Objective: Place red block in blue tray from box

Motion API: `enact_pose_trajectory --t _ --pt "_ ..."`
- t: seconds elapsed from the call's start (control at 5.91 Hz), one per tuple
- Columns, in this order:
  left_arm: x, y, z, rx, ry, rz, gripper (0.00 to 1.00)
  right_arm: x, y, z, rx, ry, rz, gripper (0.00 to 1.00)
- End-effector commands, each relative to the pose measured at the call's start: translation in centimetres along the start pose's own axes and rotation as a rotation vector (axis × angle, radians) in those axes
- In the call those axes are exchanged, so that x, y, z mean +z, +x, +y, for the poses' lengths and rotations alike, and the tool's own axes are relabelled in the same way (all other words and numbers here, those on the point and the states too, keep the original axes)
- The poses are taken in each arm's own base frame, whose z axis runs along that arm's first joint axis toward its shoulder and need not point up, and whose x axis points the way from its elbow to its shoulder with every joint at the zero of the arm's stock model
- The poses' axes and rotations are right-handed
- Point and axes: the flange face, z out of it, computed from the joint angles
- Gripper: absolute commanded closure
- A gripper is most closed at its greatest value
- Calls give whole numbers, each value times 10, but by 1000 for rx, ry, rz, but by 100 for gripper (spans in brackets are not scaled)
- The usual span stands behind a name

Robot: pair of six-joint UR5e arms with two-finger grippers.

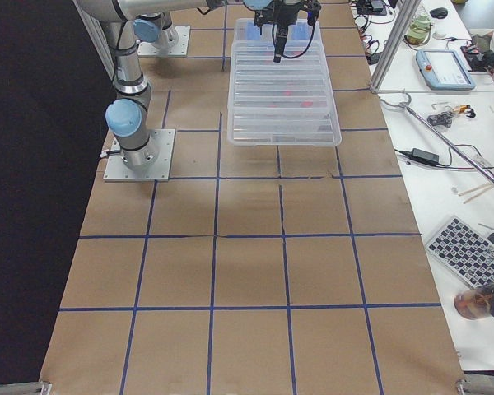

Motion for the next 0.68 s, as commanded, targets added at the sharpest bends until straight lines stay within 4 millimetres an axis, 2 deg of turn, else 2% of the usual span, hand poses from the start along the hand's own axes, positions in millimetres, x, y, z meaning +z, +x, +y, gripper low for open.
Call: enact_pose_trajectory --t 0.0,0.17,0.51 --pt "32 0 6 -12 0 38 3 -1 1 4 -6 1 1 0" --pt "56 -2 8 -17 3 30 3 -2 1 4 -6 1 3 0" --pt "90 -8 8 -15 -5 59 3 -2 1 4 -6 2 4 0"
